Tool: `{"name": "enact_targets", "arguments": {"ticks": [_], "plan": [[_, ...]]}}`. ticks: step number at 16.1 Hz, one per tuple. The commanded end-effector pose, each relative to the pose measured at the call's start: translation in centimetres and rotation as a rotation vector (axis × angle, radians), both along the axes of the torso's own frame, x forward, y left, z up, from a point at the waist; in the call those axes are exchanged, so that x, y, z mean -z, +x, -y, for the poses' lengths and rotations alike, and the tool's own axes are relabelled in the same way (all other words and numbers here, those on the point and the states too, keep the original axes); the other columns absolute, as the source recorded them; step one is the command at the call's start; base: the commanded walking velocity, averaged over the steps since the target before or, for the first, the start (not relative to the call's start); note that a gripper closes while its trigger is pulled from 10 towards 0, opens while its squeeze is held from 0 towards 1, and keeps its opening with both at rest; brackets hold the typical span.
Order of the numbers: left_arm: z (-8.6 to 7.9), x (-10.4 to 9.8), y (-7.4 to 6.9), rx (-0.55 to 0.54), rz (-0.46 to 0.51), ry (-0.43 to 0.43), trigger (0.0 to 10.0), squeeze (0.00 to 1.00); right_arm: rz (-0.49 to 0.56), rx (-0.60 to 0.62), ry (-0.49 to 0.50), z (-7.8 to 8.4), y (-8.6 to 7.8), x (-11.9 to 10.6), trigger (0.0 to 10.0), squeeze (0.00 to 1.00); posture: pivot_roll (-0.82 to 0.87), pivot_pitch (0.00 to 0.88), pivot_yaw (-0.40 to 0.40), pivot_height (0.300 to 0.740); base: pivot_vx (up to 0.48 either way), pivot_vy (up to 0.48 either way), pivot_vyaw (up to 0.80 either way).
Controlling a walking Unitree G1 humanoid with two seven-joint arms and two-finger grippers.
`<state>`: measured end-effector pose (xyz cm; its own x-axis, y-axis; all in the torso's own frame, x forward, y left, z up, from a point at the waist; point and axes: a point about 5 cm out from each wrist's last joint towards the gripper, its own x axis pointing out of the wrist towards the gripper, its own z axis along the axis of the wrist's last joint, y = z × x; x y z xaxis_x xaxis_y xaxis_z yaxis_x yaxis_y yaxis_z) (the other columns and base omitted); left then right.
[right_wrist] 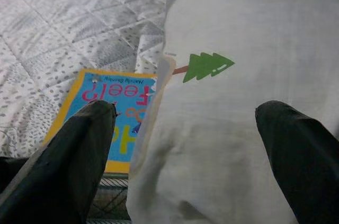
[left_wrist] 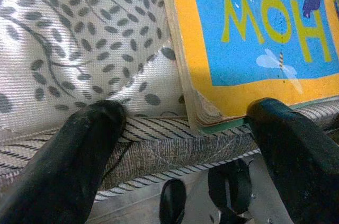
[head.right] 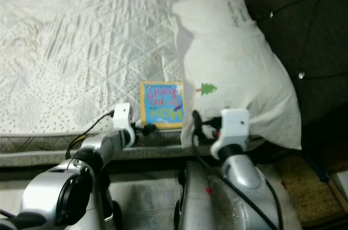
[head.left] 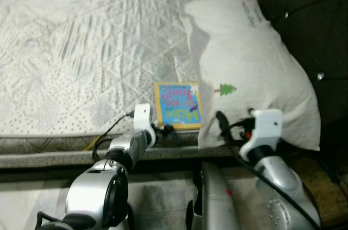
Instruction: Clean up the room
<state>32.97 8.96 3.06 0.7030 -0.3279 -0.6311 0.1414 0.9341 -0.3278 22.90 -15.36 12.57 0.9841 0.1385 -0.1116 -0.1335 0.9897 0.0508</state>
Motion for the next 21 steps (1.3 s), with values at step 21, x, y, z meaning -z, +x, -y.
{"name": "enact_targets", "arguments": {"ticks": [21], "plan": [[1.5, 0.3, -0.9, 0.026, 0.049, 0.095, 10.0, 0.00, 0.039, -0.019, 0.040, -1.0, 2.1, -0.6, 10.0, 0.00, -0.11, 0.085, -0.073, 0.526, 0.000, 0.000, 0.00]]}}
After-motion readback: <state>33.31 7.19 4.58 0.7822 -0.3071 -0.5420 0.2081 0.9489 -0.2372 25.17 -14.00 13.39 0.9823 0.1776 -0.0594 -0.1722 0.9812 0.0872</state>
